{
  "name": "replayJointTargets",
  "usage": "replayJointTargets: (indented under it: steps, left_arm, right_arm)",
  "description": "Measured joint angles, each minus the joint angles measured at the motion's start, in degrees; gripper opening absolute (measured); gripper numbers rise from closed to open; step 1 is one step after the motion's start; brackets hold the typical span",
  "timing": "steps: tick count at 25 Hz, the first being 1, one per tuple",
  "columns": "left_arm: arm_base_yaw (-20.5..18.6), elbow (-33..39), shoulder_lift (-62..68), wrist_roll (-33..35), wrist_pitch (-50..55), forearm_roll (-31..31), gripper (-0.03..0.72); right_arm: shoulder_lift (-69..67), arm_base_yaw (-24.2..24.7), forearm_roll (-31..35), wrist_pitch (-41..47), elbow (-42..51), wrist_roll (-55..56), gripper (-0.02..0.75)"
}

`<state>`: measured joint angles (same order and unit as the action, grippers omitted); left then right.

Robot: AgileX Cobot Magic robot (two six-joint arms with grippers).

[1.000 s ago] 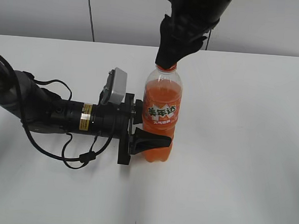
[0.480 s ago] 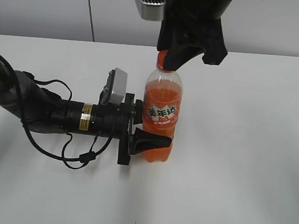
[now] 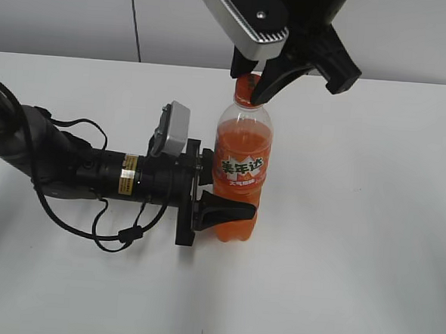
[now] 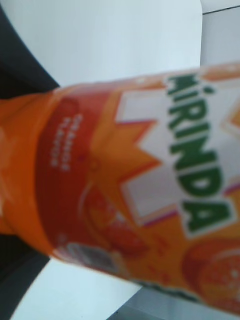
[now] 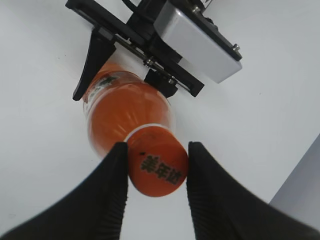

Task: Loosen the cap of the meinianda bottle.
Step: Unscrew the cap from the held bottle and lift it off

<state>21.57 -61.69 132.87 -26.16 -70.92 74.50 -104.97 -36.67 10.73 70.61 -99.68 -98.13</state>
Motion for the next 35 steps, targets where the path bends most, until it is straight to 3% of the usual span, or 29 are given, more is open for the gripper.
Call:
replayJointTargets:
  steps: [11, 17, 22, 25, 31, 35]
  left_arm:
    - [0.0, 0.0, 0.0, 0.0, 0.0, -0.1, 0.403]
    - [0.0, 0.0, 0.0, -0.2, 0.0, -0.1, 0.403]
    - [0.0, 0.0, 0.0, -0.2, 0.0, -0.1, 0.403]
    - [0.0, 0.0, 0.0, -0.2, 0.1, -0.1, 0.403]
    - [0.0, 0.0, 0.0, -0.2, 0.2, -0.1, 0.403]
    - [0.0, 0.0, 0.0, -0.2, 0.2, -0.1, 0.403]
  right_arm:
    - [0.0, 0.0, 0.2, -0.1, 0.0, 6.4, 0.272]
    - [-0.1, 0.0, 0.5, -0.2, 0.0, 20.9, 0.52]
    - [1.3, 0.0, 2.7, -0.2, 0.0, 28.4, 0.57]
    - [3.4, 0.0, 3.9, -0.2, 0.0, 39.7, 0.575]
    - [5.3, 0.0, 2.6, -0.2, 0.0, 81.2, 0.575]
    - [5.3, 0.0, -0.2, -0.2, 0.0, 98.1, 0.538]
